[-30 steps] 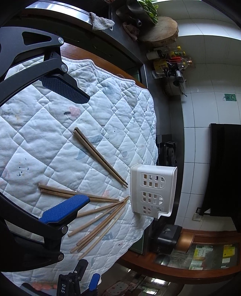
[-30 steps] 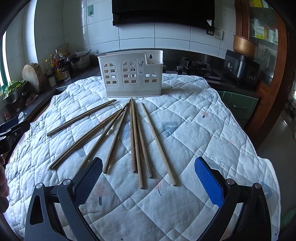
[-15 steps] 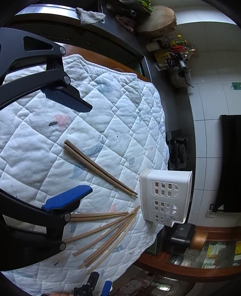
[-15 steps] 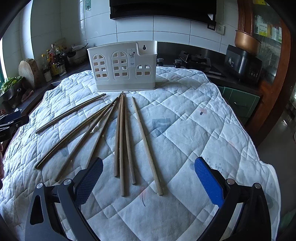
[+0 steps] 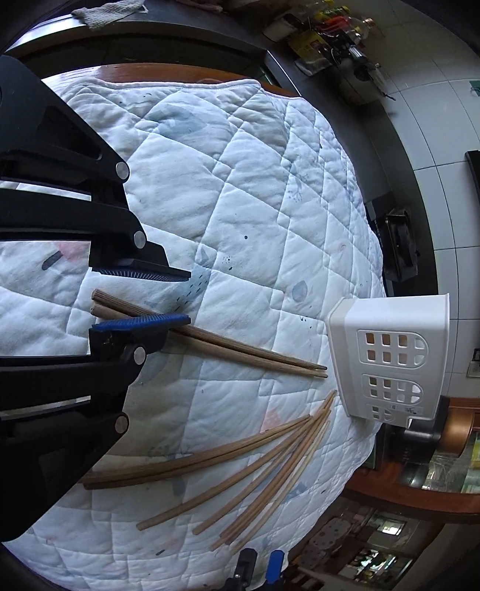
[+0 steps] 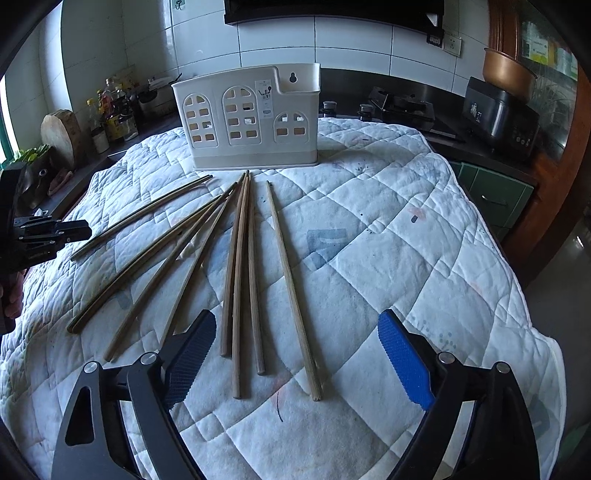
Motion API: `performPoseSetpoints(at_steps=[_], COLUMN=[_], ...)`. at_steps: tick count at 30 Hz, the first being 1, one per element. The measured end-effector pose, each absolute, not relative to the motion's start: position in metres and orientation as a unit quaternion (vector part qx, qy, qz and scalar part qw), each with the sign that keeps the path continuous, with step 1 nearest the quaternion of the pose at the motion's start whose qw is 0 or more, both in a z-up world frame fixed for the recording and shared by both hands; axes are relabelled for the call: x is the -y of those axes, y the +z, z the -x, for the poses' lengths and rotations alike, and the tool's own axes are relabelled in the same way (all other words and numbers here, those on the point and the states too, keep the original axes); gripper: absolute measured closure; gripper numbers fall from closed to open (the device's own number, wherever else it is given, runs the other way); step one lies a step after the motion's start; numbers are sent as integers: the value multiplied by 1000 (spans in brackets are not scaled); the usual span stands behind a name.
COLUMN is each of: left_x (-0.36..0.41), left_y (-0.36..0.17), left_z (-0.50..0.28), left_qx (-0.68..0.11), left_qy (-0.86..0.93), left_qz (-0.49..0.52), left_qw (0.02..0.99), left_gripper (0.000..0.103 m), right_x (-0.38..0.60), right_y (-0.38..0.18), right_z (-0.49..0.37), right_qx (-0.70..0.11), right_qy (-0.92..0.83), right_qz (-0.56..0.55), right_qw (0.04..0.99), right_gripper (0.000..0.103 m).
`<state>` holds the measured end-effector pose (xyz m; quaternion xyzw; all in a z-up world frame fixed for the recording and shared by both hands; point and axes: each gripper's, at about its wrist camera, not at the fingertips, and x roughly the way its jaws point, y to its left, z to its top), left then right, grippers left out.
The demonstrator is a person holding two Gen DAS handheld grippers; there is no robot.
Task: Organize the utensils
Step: 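Close the left tool on a chopstick and lift it from the cloth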
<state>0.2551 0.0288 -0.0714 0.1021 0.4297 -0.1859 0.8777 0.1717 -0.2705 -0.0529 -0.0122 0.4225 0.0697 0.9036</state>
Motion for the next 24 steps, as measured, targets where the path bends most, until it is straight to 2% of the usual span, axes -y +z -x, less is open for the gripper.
performPoseSetpoints(at_steps=[23,24], left_x=[-21,-22], left_y=[-79,-79], left_z=[-255,-255], left_qx=[-433,-433], left_qy=[-250,-250], left_qz=[-111,-108], left_qw=[859,859], left_gripper=[88,89], right_x=[271,271], right_y=[-54,-54], right_z=[-186,-186], right_qx=[-429,-430], right_qy=[73,75], right_qz=[37,37], right_qw=[899,899], right_gripper=[17,27])
